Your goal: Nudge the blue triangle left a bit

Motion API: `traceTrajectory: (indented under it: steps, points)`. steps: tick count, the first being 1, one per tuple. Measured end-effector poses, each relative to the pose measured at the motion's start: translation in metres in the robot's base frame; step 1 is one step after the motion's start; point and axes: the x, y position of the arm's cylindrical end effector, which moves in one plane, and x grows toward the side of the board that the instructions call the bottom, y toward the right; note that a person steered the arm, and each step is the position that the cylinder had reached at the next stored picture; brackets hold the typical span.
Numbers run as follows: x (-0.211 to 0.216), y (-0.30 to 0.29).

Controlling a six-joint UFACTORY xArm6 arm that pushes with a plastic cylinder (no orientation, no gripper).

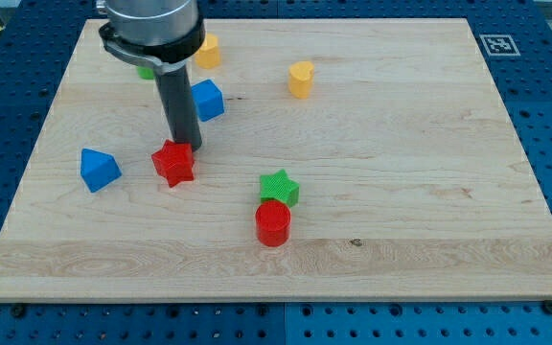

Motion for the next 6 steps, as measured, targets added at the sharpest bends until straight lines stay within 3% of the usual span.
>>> traceTrajectory:
  steps: [4,6]
  points:
    - [0.01,-0.07]
    - [0.043,-0.072]
